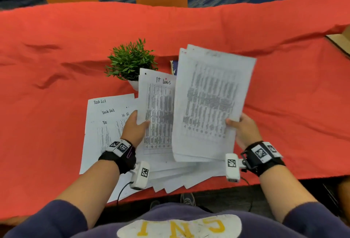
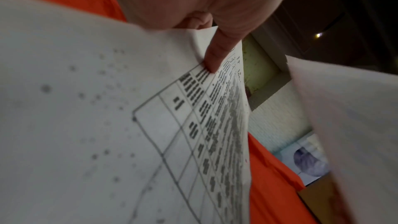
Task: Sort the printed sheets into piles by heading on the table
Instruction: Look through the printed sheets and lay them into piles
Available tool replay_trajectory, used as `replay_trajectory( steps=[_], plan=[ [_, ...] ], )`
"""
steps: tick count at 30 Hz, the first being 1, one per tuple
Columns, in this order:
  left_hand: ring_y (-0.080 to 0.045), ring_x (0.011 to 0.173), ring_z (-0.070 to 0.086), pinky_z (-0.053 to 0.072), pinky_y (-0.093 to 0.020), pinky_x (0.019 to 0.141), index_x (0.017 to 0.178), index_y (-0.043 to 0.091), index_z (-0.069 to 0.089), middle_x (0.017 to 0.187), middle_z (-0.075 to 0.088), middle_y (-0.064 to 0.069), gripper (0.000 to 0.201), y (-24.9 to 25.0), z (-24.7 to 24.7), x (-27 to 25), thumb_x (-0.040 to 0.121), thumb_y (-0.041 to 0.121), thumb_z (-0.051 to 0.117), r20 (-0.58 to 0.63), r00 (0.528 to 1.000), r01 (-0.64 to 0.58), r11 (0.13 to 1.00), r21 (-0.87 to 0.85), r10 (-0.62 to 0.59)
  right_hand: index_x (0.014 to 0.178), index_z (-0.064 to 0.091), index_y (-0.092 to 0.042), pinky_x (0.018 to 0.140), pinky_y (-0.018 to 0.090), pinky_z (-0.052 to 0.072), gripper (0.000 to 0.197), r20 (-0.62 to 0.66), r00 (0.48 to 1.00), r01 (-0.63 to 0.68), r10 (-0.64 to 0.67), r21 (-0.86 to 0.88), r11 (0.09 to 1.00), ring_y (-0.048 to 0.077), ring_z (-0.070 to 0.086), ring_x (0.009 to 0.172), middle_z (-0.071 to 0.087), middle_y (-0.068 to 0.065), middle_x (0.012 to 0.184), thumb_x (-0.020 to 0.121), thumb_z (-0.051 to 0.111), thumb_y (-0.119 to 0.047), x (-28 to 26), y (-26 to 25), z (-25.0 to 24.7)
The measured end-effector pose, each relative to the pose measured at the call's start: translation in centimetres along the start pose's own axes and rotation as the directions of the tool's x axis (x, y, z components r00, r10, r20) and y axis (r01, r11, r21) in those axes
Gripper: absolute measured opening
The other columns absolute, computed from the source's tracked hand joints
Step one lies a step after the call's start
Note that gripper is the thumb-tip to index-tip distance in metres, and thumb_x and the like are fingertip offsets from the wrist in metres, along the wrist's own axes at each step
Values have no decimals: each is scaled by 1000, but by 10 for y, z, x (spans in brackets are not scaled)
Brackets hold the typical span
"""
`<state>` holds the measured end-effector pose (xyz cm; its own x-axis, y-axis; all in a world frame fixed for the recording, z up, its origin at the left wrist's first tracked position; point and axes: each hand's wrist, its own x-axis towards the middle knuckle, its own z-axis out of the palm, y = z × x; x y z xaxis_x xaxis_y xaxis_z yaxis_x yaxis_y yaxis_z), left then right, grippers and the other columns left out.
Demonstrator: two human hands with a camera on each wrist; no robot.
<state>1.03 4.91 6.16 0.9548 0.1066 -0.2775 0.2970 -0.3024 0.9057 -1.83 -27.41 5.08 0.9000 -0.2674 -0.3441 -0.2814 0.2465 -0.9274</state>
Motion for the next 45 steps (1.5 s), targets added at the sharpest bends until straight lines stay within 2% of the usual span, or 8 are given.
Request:
replay_trajectory(
  steps=[7, 13, 20, 25, 28, 34, 37, 45],
  plan=[
    [-19, 105, 66, 50, -44, 96, 115, 18, 63, 111, 71, 1, 31, 7, 4, 0, 85, 13, 63, 75, 996, 60, 981, -185, -47, 124, 56, -11, 104, 42, 42, 29, 142, 981, -77, 129, -325, 943, 24, 58, 115, 63, 7, 123, 96, 50, -8, 7, 32, 47],
    [-5, 112, 37, 27, -25, 93, 137, 18, 37, 110, 45, 16, 51, 9, 4, -17, 99, 50, 34, -5, 992, 122, 990, -68, -122, 109, 54, -13, 96, 43, 48, 23, 223, 973, 50, 66, -476, 878, 19, 64, 103, 67, 4, 111, 88, 61, -7, 5, 40, 67],
    [-22, 115, 54, 41, -32, 99, 133, 10, 50, 128, 58, -5, 38, -31, -18, -12, 95, 9, 52, -128, 984, 135, 988, 71, -126, 103, 46, -21, 66, 26, 48, 38, 256, 957, 4, 136, -480, 877, 14, 56, 78, 59, 3, 99, 79, 74, -11, 11, 53, 82],
    [-24, 103, 55, 46, -35, 90, 129, 12, 52, 115, 58, -6, 36, -52, -54, -8, 94, 4, 51, -236, 945, 233, 972, -6, -228, 131, 45, -15, 103, 39, 36, 63, -89, 986, -137, 138, -908, 397, 32, 40, 127, 43, 12, 134, 78, 75, -30, 38, 67, 42],
    [-28, 103, 57, 45, -35, 86, 128, 11, 53, 113, 59, -7, 35, -65, -73, -6, 93, 3, 51, -285, 921, 266, 963, -32, -264, 129, 45, -14, 105, 42, 36, 66, -189, 971, -222, 150, -943, 248, 34, 39, 126, 47, 13, 132, 74, 77, -30, 45, 79, 22],
    [-25, 98, 55, 47, -36, 86, 130, 15, 53, 121, 60, -9, 38, -79, -84, -9, 94, 5, 51, -315, 890, 321, 944, -80, -329, 98, 51, -8, 79, 42, 53, 32, -202, 978, -205, 53, -882, 424, 31, 60, 92, 61, 13, 101, 73, 71, -7, 49, 94, 5],
    [-24, 98, 54, 43, -32, 81, 132, 14, 52, 121, 59, -9, 39, -80, -83, -9, 94, 3, 50, -302, 895, 314, 945, -97, -328, 80, 52, -10, 56, 30, 41, 11, -209, 978, -169, -18, -834, 525, 24, 53, 65, 57, 6, 76, 84, 54, -1, 39, 84, 2],
    [-25, 102, 56, 43, -34, 85, 130, 12, 53, 124, 61, -9, 40, -81, -84, -8, 93, 1, 51, -286, 890, 322, 934, -158, -355, 93, 64, -16, 59, 31, 52, 11, 51, 998, 14, 26, -651, 759, 20, 64, 71, 68, 0, 85, 88, 61, -8, 20, 65, 13]
  ],
)
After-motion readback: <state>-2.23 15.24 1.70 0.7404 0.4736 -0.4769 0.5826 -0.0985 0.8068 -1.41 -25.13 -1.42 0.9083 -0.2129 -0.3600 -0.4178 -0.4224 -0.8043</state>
